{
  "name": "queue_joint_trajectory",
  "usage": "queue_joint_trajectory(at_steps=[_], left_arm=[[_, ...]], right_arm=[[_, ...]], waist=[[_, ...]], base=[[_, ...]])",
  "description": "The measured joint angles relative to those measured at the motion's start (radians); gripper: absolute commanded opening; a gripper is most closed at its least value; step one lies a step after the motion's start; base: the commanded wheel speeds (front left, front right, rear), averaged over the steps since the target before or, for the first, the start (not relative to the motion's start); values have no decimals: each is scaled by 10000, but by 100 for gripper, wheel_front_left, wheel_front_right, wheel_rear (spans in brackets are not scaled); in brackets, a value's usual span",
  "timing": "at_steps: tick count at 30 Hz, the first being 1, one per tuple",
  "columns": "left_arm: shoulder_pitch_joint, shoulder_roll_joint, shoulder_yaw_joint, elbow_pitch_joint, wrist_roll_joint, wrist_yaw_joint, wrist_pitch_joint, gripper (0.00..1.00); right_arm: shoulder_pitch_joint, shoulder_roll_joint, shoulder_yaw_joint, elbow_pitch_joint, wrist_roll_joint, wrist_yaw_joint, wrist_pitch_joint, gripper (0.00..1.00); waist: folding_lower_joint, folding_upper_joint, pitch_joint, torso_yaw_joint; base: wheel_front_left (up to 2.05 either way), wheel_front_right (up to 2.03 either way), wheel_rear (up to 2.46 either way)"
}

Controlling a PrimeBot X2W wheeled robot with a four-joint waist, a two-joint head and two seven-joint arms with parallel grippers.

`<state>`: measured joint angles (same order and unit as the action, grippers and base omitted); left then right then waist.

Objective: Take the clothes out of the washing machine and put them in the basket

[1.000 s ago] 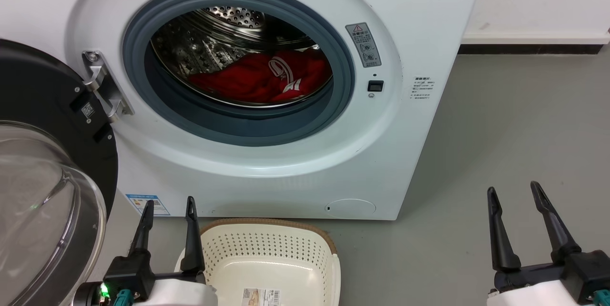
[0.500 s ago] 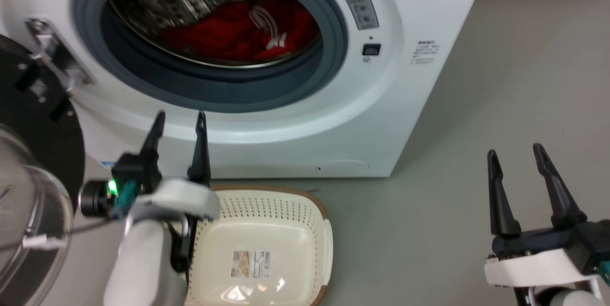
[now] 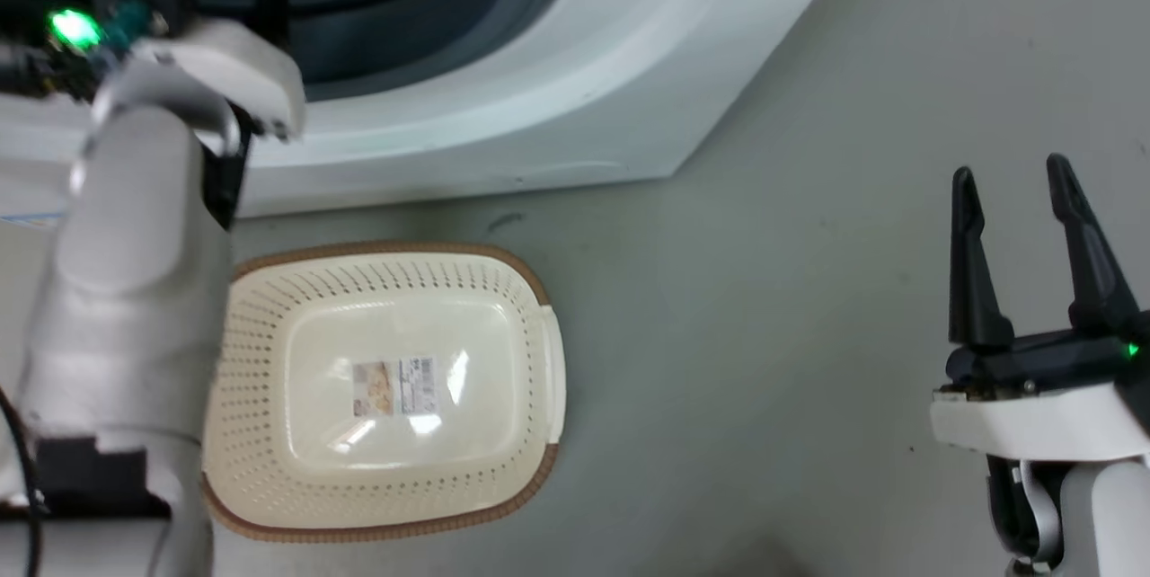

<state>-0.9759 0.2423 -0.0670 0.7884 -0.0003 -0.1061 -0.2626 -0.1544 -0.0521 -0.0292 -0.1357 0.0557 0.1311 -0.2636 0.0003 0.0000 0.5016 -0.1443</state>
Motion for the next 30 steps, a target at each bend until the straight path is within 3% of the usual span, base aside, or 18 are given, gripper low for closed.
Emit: queue_joint_trajectory(at_steps=[9, 17, 30], left_arm=[[-3182, 617, -723, 1641, 347, -169, 846, 100], [-5659, 968, -1507, 2702, 311, -219, 2608, 100], [-7988, 1024, -3862, 3590, -1843, -230, 6123, 100]], right_arm=[[-826, 0, 56, -174, 541, 0, 2, 100], [-1236, 0, 182, -224, 961, 0, 0, 100], [-1477, 0, 318, -244, 1390, 0, 2, 100]], waist=[[0, 0, 1738, -711], [0, -1, 2934, -1285], [-3, 0, 4004, -1840]], base=[[0, 0, 0], [0, 0, 0], [0, 0, 0]])
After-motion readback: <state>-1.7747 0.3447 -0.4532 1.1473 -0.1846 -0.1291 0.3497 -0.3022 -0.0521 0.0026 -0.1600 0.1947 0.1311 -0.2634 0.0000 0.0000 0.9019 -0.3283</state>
